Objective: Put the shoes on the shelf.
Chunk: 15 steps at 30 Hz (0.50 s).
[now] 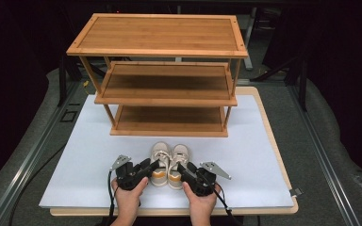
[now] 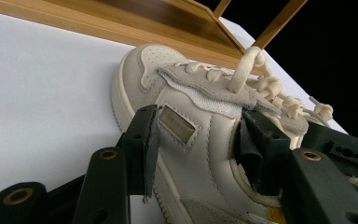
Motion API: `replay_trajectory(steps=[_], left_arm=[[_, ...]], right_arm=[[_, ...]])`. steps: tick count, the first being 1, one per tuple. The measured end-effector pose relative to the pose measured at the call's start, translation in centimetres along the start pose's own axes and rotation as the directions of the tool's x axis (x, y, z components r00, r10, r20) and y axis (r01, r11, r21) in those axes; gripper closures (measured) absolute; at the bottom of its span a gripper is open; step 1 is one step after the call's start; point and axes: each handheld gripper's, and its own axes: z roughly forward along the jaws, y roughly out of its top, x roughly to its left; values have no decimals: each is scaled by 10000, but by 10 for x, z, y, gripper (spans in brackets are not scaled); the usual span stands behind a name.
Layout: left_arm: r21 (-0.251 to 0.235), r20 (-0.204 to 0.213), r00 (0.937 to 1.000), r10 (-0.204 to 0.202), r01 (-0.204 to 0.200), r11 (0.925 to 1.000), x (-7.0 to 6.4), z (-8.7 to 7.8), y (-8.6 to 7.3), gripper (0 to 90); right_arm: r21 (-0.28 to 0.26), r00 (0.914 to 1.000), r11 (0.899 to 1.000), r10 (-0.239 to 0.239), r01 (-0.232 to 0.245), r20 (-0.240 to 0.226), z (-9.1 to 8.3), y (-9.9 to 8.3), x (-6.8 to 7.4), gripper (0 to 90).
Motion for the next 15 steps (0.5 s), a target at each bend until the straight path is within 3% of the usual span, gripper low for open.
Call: replay_trajectory(steps=[7, 10, 13, 15], left_arm=[[84, -48, 10000, -9, 9, 10000, -1, -1, 1, 528], [183, -99, 9999, 24, -22, 9998, -3, -3, 2, 529], [201, -95, 10000, 13, -11, 9998, -4, -4, 2, 529], [162, -89, 9999, 71, -69, 9998, -5, -4, 4, 529]], right_arm=[[101, 9999, 9999, 92, -93, 73, -1, 0, 0, 531], [11, 9998, 9999, 155, -155, -136, -1, 1, 0, 531], [240, 9998, 9996, 163, -160, -118, -4, 0, 0, 532], [-15, 9995, 9996, 267, -267, -154, -3, 0, 1, 532]])
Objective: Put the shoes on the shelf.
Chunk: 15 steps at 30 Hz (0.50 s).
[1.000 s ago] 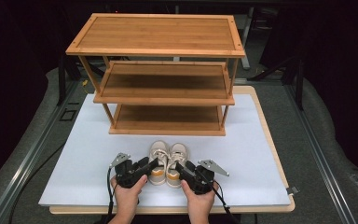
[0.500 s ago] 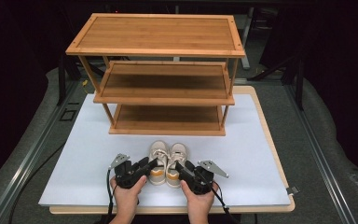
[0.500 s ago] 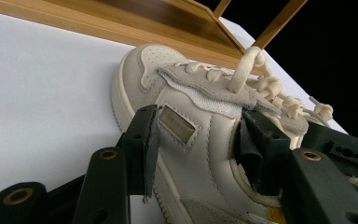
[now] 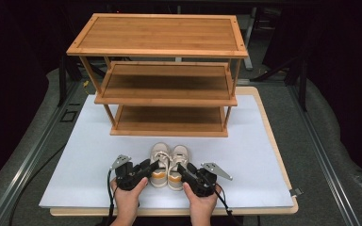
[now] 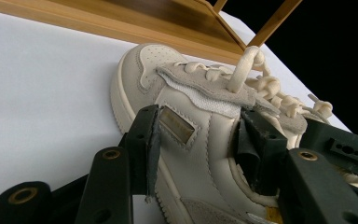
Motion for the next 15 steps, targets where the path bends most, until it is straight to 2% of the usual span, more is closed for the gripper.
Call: replay_trajectory(steps=[1, 7, 8, 9, 10, 13, 14, 15], left_arm=[[-28, 1, 10000, -28, 28, 10000, -1, 0, 1, 530], [-32, -3, 10000, 65, -65, 10000, -4, -3, 6, 530], [-39, -15, 10000, 55, -55, 10000, -4, -3, 7, 529], [-39, -15, 10000, 55, -55, 10000, -4, -3, 7, 530], [-45, -1, 10000, 63, -63, 10000, -5, -4, 9, 530], [-78, 4, 10000, 33, -33, 10000, -7, -6, 13, 530], [-94, 38, 10000, 10, -10, 10000, -8, -6, 14, 530], [-94, 38, 10000, 10, -10, 10000, -8, -6, 14, 530]], right_arm=[[257, 10000, 9997, -11, 10, 39, -2, 1, 0, 533], [29, 10000, 10000, -11, 11, 10, -3, 6, 3, 532], [271, 10000, 9996, -61, 63, -67, -5, 8, 3, 532], [271, 10000, 9996, -61, 63, -67, -5, 8, 3, 532], [9, 10000, 10000, -14, 14, -53, -3, 9, 5, 533], [114, 10000, 9999, -20, 20, 35, -5, 13, 7, 532], [-32, 9999, 10000, -22, 21, -122, -5, 14, 7, 533], [79, 10000, 9999, -66, 66, 65, -6, 16, 8, 532]])
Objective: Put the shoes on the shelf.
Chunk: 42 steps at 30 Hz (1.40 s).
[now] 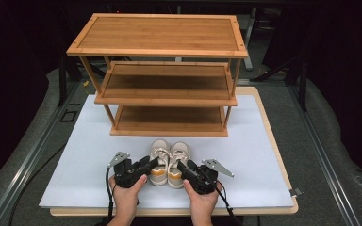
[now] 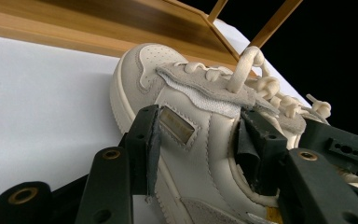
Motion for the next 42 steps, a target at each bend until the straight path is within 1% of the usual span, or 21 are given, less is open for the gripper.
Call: replay_trajectory(steps=[2, 3, 5, 6, 7, 8, 9, 11, 13, 17, 18, 22, 24, 25, 29, 31, 34, 37, 39, 40, 42], left_arm=[[12, 26, 10000, -20, 20, 10000, -1, -1, 3, 529], [22, 30, 10000, -13, 13, 10000, -2, -2, 4, 530], [51, 44, 10000, -55, 55, 10000, -4, -5, 9, 530], [51, 44, 10000, -55, 55, 10000, -4, -5, 9, 530], [39, 61, 10000, -13, 13, 10000, -6, -6, 12, 530], [7, 70, 10000, -14, 14, 10000, -7, -7, 14, 530], [-10, 71, 10000, 19, -19, 10000, -8, -7, 15, 530], [-43, 63, 10000, 21, -21, 10000, -8, -8, 17, 530], [-45, 89, 10000, -1, 1, 10000, -10, -10, 21, 530], [-85, 109, 9999, 39, -38, 10000, -12, -12, 25, 530], [-120, 123, 9999, 101, -100, 9999, -13, -13, 28, 530], [-161, 88, 9998, 188, -187, 9997, -16, -14, 32, 530], [-188, 143, 9998, 157, -154, 9997, -18, -16, 37, 531], [-215, 154, 9998, 151, -148, 9997, -18, -17, 39, 531], [-296, 144, 9996, 248, -243, 9993, -22, -20, 49, 530], [-350, 163, 9995, 268, -262, 9990, -24, -20, 55, 530], [-343, 223, 9994, 270, -262, 9991, -24, -20, 61, 529], [-379, 256, 9993, 279, -269, 9989, -27, -21, 70, 529], [-440, 289, 9992, 283, -270, 9987, -31, -24, 76, 529], [-440, 289, 9992, 283, -270, 9987, -31, -24, 76, 529], [-500, 403, 9990, 204, -183, 9986, -34, -26, 84, 529]], right_arm=[[191, 10000, 9998, -44, 43, 54, -2, 2, 1, 532], [-99, 9999, 10000, -4, 3, -148, 0, 2, 2, 532], [-55, 10000, 10000, 3, -4, -67, -3, 7, 5, 532], [324, 9999, 9994, -78, 82, -127, -6, 10, 5, 533], [-40, 10000, 10000, -34, 34, -17, -4, 10, 6, 532], [-141, 9998, 9999, -36, 33, -188, -4, 12, 7, 532], [-181, 9999, 9998, -49, 46, -157, -4, 13, 8, 532], [-36, 9999, 9999, -127, 127, 22, -7, 16, 11, 532], [-202, 9997, 9997, -143, 139, -178, -6, 19, 12, 532], [39, 9997, 9998, -187, 188, -155, -10, 25, 15, 532], [-252, 9996, 9995, -198, 192, -220, -8, 26, 16, 532], [-185, 9992, 9993, -338, 335, -200, -10, 31, 19, 532], [-161, 9990, 9989, -440, 439, -20, -11, 37, 22, 532], [-256, 9988, 9987, -447, 442, -181, -11, 38, 23, 532], [-228, 9982, 9981, -573, 569, -184, -13, 47, 28, 532], [-413, 9981, 9977, -545, 534, -273, -12, 51, 30, 532], [-359, 9983, 9979, -546, 539, -184, -13, 55, 31, 532], [-298, 9980, 9982, -538, 528, -330, -15, 65, 34, 532], [-460, 9982, 9975, -553, 541, -242, -17, 71, 38, 532], [-585, 9977, 9966, -596, 576, -336, -16, 72, 38, 532], [-546, 9976, 9964, -665, 655, -167, -19, 78, 42, 532]])
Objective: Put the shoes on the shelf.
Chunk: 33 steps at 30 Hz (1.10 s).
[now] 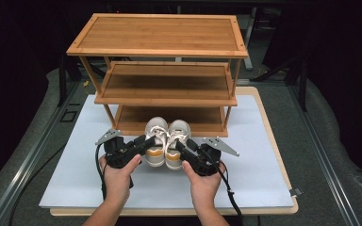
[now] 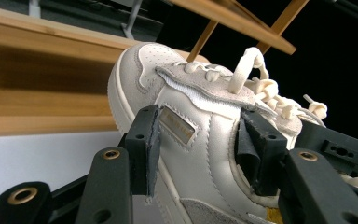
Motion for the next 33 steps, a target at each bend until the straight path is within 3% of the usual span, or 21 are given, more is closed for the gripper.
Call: replay_trajectory(steps=[11, 15, 18, 21, 33], left_arm=[[-197, 102, 9999, -29, 31, 9998, -11, -10, 20, 529], [-185, 174, 9998, 117, -114, 9998, -19, -15, 31, 530], [-179, 142, 9997, 222, -220, 9996, -22, -16, 35, 530], [-176, 102, 9994, 333, -331, 9993, -26, -18, 42, 530], [-35, 164, 9995, 256, -255, 9997, -29, -15, 64, 530]], right_arm=[[-194, 9993, 9993, -321, 317, -199, -9, 26, 14, 531], [-22, 9992, 9995, -302, 301, -274, -15, 35, 16, 531], [-315, 9988, 9989, -369, 359, -308, -15, 40, 20, 531], [-206, 9985, 9987, -473, 467, -276, -17, 44, 21, 531], [-108, 9982, 9987, -497, 494, -321, -15, 68, 26, 531]])
